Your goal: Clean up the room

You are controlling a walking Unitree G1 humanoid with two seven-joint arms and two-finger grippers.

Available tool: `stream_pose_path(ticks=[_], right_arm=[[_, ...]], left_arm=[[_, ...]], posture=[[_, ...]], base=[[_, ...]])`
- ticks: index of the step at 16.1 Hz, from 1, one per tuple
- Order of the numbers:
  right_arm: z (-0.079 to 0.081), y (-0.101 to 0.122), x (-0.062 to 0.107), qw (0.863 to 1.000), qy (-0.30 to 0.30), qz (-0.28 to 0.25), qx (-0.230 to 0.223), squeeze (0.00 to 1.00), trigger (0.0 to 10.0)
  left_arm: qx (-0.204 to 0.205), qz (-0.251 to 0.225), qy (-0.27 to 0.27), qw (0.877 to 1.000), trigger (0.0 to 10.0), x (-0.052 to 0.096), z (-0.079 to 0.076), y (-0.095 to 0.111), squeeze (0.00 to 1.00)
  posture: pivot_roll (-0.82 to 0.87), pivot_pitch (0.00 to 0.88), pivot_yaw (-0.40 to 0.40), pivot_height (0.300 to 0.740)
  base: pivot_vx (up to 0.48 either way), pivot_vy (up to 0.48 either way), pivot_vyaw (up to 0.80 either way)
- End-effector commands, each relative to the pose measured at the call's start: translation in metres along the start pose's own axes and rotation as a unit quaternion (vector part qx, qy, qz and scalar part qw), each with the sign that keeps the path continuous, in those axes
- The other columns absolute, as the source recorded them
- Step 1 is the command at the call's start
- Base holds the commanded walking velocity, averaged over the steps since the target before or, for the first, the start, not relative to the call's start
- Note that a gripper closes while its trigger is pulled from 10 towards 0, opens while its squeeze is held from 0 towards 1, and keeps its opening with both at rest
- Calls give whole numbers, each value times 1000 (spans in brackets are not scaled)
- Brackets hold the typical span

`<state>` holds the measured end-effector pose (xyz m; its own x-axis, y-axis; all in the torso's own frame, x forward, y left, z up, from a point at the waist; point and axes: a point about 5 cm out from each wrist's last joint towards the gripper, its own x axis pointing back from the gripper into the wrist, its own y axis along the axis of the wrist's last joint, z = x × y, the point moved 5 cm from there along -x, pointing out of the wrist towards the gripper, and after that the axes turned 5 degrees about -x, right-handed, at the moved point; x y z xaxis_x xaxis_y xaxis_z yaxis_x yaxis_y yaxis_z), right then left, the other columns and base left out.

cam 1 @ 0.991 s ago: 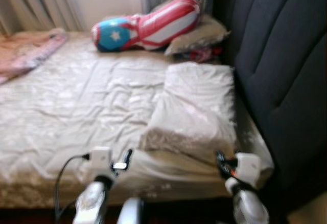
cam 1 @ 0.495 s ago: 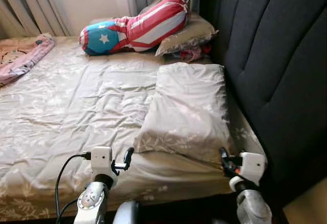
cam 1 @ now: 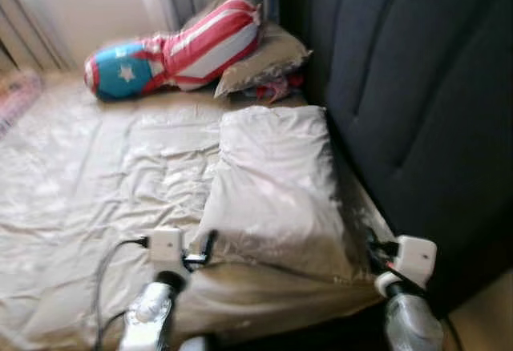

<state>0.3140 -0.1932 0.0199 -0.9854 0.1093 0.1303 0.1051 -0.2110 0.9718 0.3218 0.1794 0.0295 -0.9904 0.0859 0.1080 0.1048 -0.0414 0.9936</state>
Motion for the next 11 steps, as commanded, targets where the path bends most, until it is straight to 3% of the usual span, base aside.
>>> stream_pose_path(ticks=[1,4,8,11], right_arm=[[5,-2,-1,1000,7,5,-1,0,10000],[13,0,-6,1000,24,7,1,0,10000],[11,5,-19,999,24,20,13,0,10000],[5,5,-38,997,7,66,38,0,10000]], left_arm=[[3,7,6,1000,10000,2,3,-3,0],[3,3,8,1000,10000,2,5,-1,0],[3,-3,7,1000,10000,3,6,3,0],[2,-2,5,1000,10000,5,6,3,0]], posture=[[-95,0,11,626],[-89,0,15,626],[-78,0,19,626],[-67,12,23,626]], base=[[356,0,0],[330,0,0],[0,0,0],[0,0,0]])
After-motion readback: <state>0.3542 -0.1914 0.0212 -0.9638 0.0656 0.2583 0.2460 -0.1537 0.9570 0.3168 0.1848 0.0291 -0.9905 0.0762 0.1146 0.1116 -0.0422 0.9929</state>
